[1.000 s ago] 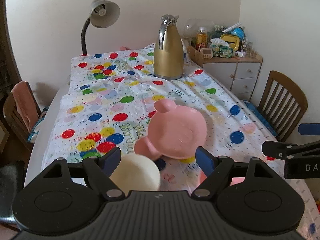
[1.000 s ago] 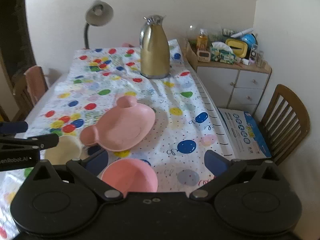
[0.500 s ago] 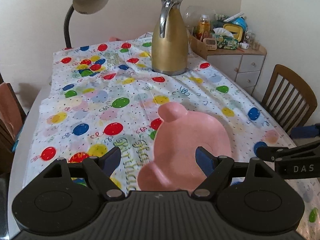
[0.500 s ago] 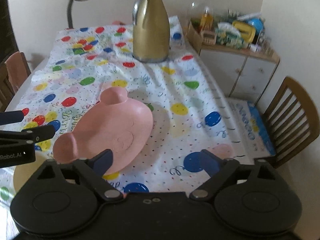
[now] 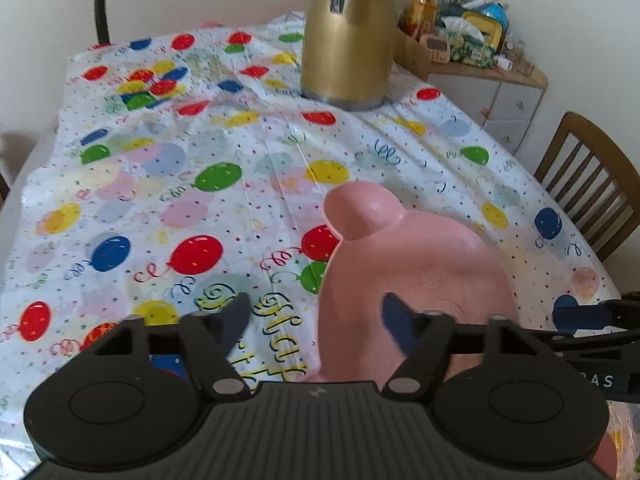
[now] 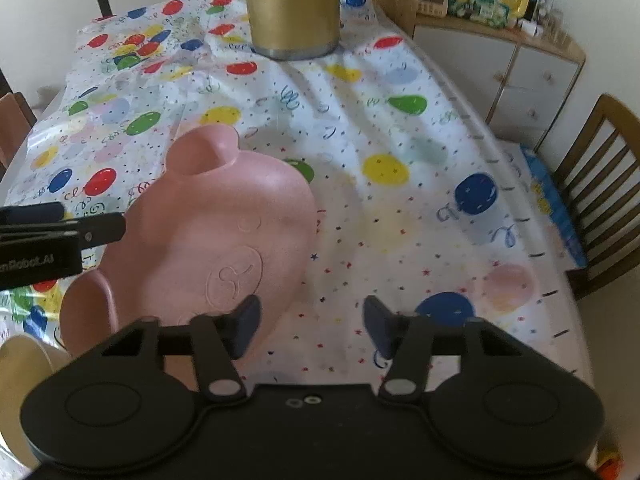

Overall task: Organize plates and bowls
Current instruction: 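Close both tools on the pink plate rim and lift it, then carry the pink eared plate with both tools toward the white plate stack, then lower the pink eared plate onto the white plates and open both tools, then move both tools to the rim of the pink bowl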

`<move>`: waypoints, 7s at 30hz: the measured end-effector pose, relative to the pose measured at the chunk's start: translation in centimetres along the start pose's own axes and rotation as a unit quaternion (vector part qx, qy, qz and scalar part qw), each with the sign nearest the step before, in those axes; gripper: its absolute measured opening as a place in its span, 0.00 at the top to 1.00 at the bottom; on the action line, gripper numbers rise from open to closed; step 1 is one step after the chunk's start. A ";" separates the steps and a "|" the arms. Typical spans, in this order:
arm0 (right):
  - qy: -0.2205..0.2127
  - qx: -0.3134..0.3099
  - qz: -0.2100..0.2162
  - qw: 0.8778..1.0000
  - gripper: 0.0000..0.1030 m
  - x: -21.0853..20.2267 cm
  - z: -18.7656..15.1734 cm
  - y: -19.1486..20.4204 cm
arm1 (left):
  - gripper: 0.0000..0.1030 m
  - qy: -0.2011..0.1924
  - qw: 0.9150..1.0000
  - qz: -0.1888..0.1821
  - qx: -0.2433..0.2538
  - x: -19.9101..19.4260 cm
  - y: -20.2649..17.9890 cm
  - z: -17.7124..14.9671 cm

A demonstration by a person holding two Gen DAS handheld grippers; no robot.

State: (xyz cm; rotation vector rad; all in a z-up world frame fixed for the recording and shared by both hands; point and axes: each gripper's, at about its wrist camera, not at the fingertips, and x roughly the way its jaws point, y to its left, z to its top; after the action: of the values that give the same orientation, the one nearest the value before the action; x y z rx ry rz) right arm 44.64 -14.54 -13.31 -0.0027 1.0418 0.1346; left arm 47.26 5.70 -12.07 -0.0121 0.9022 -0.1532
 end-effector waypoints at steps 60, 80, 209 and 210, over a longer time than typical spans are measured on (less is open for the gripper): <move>-0.040 0.073 0.063 0.995 0.92 -13.5 -5.2 -5.8 | 0.89 -0.003 0.999 -0.038 0.012 -12.6 -9.1 -2.0; -0.030 0.050 0.086 0.995 0.92 -22.0 -16.3 -10.0 | 0.89 0.002 1.000 -0.020 0.004 -22.4 -17.0 -12.1; -0.118 -0.027 0.135 0.983 0.10 -24.5 -16.2 -4.6 | 0.26 -0.069 0.995 0.002 -0.067 -26.4 -11.9 -15.8; -0.118 -0.024 0.132 0.984 0.07 -24.1 -15.9 -4.6 | 0.26 -0.068 0.995 0.000 -0.067 -25.8 -11.6 -15.3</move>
State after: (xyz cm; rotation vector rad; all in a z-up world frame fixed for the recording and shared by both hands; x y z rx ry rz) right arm 19.47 -22.80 -0.89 0.1047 0.7981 0.3919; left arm 18.01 -1.42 -0.55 -0.1456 0.7752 -0.0912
